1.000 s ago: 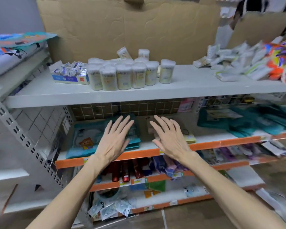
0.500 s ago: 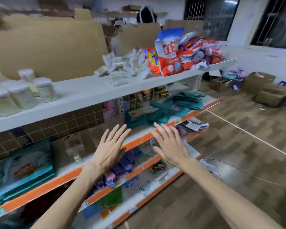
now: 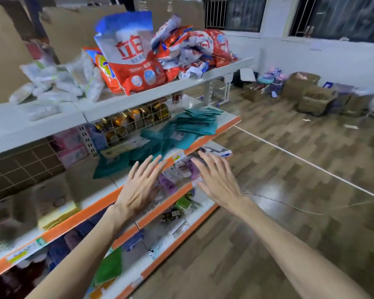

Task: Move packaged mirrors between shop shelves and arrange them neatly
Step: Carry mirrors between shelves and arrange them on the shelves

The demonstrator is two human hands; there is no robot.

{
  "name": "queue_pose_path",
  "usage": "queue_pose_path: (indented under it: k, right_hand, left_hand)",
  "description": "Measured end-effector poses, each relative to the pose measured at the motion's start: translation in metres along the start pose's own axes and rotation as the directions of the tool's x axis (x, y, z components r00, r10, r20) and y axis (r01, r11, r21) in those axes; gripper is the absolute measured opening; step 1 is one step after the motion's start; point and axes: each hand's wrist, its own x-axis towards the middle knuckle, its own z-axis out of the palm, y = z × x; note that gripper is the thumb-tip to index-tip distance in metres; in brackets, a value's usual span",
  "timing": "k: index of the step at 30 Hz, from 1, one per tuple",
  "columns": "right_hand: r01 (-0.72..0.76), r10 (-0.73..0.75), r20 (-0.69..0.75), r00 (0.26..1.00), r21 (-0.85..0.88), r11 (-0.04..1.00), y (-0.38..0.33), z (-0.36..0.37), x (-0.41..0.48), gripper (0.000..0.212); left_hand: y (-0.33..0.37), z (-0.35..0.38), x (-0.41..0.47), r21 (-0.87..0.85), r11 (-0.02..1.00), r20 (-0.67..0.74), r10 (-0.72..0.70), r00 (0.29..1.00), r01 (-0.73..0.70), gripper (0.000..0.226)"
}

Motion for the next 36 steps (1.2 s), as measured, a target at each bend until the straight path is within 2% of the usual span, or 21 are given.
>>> queue_pose_path:
  k: [13,20,27,32,36]
  right_hand:
    - [0.054,-0.054,0.072,0.996,0.005,0.999,0.127,0.067,0.114,0.058]
    - [0.127,-0.13,0.054,0.99,0.057,0.99,0.15,0.106,0.187,0.064]
    - [0.254,-0.26,0.027,0.965,0.15,0.956,0.135,0.15,0.25,0.067]
    - [0.326,-0.329,-0.013,0.944,0.185,0.927,0.14,0.175,0.291,0.064]
    - [0.32,-0.319,-0.036,0.947,0.174,0.931,0.157,0.192,0.324,0.06]
  left_hand:
    - [0.002,0.061,0.177,-0.091,0.993,-0.042,-0.083,0.996,0.079,0.075]
    - [-0.033,0.074,0.205,-0.088,0.979,-0.027,-0.185,0.982,0.181,0.07]
    - [-0.071,0.087,0.195,-0.073,0.906,0.1,-0.409,0.907,0.417,0.069]
    - [-0.098,0.098,0.193,-0.045,0.846,0.107,-0.525,0.844,0.532,0.071]
    - [-0.107,0.104,0.21,-0.029,0.814,0.106,-0.574,0.812,0.58,0.069]
